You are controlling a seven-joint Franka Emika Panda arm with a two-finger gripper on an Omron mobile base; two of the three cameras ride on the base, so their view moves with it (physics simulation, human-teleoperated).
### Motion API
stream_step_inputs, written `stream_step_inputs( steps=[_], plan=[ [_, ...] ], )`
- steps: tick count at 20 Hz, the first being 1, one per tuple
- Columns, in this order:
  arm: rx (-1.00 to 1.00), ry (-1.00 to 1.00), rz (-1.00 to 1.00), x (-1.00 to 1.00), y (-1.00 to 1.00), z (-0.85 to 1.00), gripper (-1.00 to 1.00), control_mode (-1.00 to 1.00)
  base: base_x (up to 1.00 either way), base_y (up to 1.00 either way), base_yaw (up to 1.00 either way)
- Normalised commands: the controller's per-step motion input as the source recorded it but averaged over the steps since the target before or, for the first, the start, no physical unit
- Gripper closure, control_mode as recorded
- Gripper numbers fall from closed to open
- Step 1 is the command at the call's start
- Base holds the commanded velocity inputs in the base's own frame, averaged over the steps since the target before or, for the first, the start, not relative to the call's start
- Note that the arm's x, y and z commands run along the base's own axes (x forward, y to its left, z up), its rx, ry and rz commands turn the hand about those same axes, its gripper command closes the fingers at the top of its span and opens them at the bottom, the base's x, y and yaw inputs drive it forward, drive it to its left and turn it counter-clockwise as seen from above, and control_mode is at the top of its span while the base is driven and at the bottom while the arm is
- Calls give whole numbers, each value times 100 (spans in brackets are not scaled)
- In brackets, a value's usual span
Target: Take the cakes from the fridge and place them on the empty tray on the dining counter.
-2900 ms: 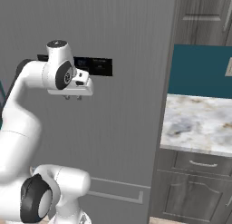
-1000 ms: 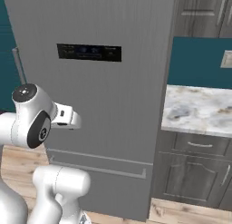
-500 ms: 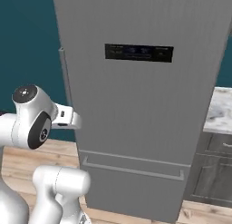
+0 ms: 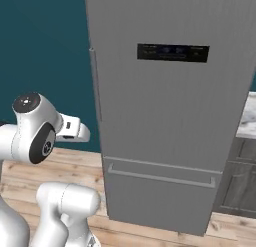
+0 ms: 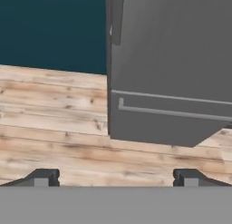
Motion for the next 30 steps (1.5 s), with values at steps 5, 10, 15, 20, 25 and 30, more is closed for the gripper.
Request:
stream_step_inputs(
  steps=[5, 10, 15, 20, 25, 30],
  plan=[
    [0, 0, 0, 0, 0, 0, -100, 100, -19, 64, 0],
    [0, 0, 0, 0, 0, 0, -100, 100, -10, 56, -2],
    [0, 0, 0, 0, 0, 0, -100, 100, -25, 12, -4],
    [0, -11, -5, 9, -27, -1, -100, -100, -2, -4, -1],
    [0, -7, -5, 51, -43, 0, -100, -100, 0, 0, 0],
    [1, -2, -2, 49, -66, 11, -100, -100, 0, 0, 0]
  ],
)
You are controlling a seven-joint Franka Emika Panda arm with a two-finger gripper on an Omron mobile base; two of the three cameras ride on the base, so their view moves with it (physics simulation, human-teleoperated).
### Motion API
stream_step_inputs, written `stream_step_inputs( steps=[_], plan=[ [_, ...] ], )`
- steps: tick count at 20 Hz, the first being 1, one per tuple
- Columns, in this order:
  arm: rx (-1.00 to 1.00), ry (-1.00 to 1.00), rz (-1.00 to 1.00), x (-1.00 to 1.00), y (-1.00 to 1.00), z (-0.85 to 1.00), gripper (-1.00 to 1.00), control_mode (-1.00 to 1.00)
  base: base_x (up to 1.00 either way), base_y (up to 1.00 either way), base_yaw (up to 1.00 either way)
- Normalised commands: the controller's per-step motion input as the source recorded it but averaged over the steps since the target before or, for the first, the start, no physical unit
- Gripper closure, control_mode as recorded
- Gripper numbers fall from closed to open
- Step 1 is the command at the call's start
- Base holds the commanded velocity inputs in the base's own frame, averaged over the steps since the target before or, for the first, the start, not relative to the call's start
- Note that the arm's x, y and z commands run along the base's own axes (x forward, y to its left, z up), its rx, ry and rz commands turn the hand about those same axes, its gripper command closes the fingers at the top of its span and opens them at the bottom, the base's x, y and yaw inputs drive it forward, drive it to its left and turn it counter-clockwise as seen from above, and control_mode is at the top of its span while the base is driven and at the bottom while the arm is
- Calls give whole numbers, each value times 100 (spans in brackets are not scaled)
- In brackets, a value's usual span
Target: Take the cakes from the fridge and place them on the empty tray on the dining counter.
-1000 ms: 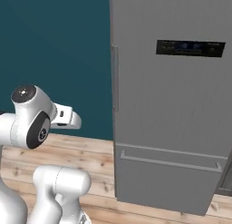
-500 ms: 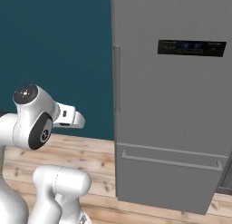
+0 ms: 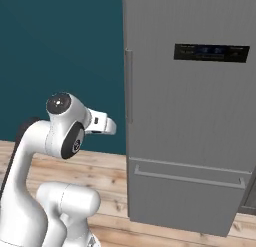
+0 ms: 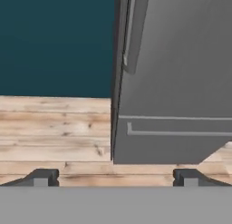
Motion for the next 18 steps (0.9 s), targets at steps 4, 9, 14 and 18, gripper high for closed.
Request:
stream_step_inputs(
  steps=[4, 9, 14, 18],
  plan=[
    [2, -18, 0, 26, -52, 41, -100, -100, 0, 0, 0],
    [0, -32, 1, 37, -2, 37, -100, -100, 0, 0, 0],
    [0, -28, 1, 50, 7, 10, -100, -100, 0, 0, 0],
    [0, -25, 0, 50, -7, 7, -100, -100, 0, 0, 0]
  ],
)
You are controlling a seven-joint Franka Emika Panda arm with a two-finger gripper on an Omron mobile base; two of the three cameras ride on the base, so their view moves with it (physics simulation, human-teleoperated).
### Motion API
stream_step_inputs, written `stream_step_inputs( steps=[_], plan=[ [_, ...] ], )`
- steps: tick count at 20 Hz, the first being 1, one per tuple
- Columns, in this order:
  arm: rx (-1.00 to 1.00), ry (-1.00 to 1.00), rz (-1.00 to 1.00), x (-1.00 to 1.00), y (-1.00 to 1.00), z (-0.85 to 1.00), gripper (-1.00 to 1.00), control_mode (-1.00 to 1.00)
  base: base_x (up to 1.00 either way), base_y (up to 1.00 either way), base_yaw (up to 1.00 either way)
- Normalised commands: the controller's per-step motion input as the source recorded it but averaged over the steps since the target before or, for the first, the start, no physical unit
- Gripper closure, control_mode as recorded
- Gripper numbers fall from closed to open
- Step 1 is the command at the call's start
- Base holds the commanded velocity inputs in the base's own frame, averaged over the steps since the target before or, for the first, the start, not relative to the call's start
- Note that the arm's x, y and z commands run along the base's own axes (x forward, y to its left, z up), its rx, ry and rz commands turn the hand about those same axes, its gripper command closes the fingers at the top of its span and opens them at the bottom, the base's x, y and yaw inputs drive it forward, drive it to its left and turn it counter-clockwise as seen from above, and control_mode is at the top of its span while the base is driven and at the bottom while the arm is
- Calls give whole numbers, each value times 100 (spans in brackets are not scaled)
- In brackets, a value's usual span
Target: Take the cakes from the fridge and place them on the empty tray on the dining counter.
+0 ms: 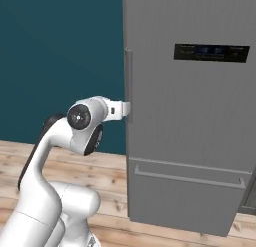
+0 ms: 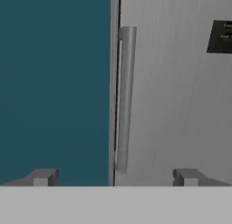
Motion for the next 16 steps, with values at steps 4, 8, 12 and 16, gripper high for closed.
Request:
stream_step_inputs(
  steps=[4, 8, 12, 16],
  plan=[
    [0, -9, 0, 48, -21, 21, -100, -100, 0, 0, 0],
    [0, -1, 0, 54, -29, 31, -100, -100, 0, 0, 0],
    [0, 0, 0, 74, -15, 28, -100, -100, 0, 0, 0],
    [0, 2, 0, 78, 0, 9, -100, -100, 0, 0, 0]
  ],
)
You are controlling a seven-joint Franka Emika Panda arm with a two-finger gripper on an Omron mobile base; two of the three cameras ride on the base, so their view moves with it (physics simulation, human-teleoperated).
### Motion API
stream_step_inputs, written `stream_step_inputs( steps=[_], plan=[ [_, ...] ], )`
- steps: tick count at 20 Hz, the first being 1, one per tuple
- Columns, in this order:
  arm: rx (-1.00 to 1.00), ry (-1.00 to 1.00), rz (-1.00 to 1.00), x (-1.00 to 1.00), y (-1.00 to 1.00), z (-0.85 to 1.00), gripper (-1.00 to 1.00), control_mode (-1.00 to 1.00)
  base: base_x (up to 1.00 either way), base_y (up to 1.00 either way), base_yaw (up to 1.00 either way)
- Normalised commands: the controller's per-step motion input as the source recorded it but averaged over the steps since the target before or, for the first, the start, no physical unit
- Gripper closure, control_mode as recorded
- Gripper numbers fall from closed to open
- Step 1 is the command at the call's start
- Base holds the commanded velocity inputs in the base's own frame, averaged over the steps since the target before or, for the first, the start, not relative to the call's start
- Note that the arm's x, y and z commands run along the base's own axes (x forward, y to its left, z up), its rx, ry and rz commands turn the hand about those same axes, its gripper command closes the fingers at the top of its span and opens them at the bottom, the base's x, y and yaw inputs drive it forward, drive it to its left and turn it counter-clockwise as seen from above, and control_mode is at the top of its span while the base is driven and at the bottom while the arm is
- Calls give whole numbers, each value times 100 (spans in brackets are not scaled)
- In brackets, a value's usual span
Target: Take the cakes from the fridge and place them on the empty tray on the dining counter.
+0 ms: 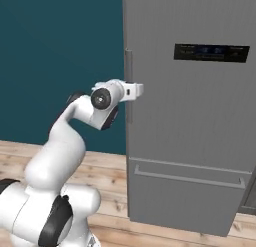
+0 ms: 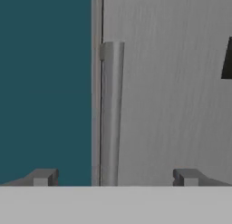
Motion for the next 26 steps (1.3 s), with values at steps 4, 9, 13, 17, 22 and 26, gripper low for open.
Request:
stream_step_inputs(
  steps=[4, 9, 13, 17, 22, 26],
  plan=[
    [0, 0, 1, 83, 0, 0, -100, -100, 0, 0, 0],
    [0, 0, 4, 80, -7, 0, -100, -100, 0, 0, 0],
    [0, 0, 6, 83, -24, 0, -100, -100, 0, 0, 0],
    [0, 0, 7, 84, -30, 0, -100, -100, 0, 0, 0],
    [0, 0, 7, 84, -30, 0, -100, -100, 0, 0, 0],
    [0, 3, 4, 80, -14, -1, 100, -100, 0, 0, 0]
  ],
)
